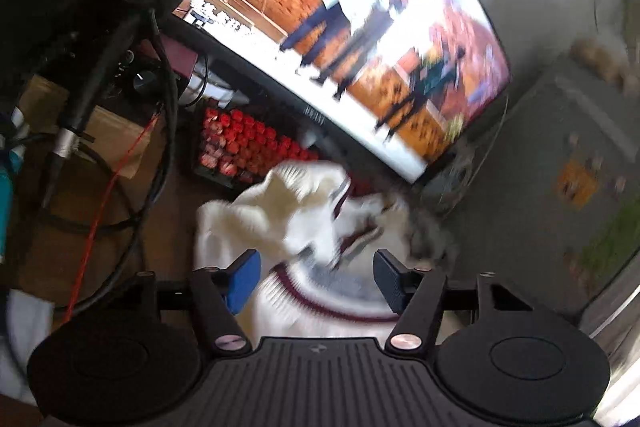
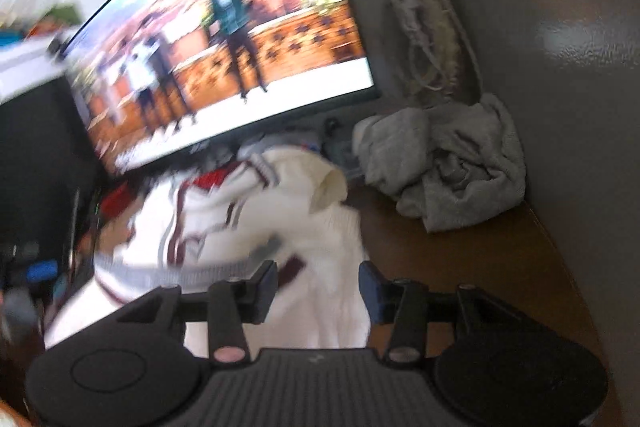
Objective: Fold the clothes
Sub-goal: 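Open both tools and release the folded hem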
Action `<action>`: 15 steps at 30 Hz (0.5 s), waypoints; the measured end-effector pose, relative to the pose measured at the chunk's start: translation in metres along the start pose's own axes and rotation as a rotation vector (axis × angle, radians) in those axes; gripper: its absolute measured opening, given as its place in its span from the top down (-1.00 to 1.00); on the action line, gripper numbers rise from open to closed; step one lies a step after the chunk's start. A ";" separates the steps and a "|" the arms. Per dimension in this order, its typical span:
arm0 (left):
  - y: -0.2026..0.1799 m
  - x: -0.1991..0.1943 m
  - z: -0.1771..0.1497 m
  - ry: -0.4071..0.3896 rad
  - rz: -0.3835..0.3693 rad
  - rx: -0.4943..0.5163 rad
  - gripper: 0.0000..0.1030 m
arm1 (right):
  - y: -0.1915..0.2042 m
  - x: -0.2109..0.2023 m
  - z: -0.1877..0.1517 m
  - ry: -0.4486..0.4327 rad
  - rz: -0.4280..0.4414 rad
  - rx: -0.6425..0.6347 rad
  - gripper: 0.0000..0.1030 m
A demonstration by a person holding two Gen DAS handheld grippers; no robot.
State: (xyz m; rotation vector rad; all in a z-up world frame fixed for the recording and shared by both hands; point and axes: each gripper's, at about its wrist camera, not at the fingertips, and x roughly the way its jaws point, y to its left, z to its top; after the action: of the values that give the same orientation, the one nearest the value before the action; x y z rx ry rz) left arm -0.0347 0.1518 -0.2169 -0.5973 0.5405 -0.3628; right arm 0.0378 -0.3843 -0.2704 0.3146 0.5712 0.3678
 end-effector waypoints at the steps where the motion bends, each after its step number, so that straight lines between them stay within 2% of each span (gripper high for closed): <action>1: -0.003 -0.002 -0.005 0.018 0.022 0.032 -0.16 | 0.001 -0.003 -0.004 0.009 0.005 -0.020 0.14; 5: -0.003 -0.008 -0.033 0.089 0.035 0.032 -0.01 | 0.004 -0.015 -0.020 0.044 0.027 -0.099 0.16; 9: -0.005 -0.023 -0.055 0.091 0.041 0.042 -0.01 | -0.002 -0.030 -0.036 0.037 0.044 -0.063 0.16; 11: -0.006 -0.031 -0.066 0.090 0.075 0.076 0.02 | -0.004 -0.039 -0.042 0.012 0.037 -0.056 0.16; 15: -0.007 -0.041 -0.083 0.093 0.125 0.139 0.22 | -0.011 -0.049 -0.054 -0.013 0.034 -0.006 0.46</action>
State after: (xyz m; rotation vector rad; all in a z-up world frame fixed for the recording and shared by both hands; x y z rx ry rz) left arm -0.1167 0.1298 -0.2553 -0.4116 0.6334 -0.3080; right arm -0.0284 -0.4048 -0.2952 0.3207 0.5521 0.3998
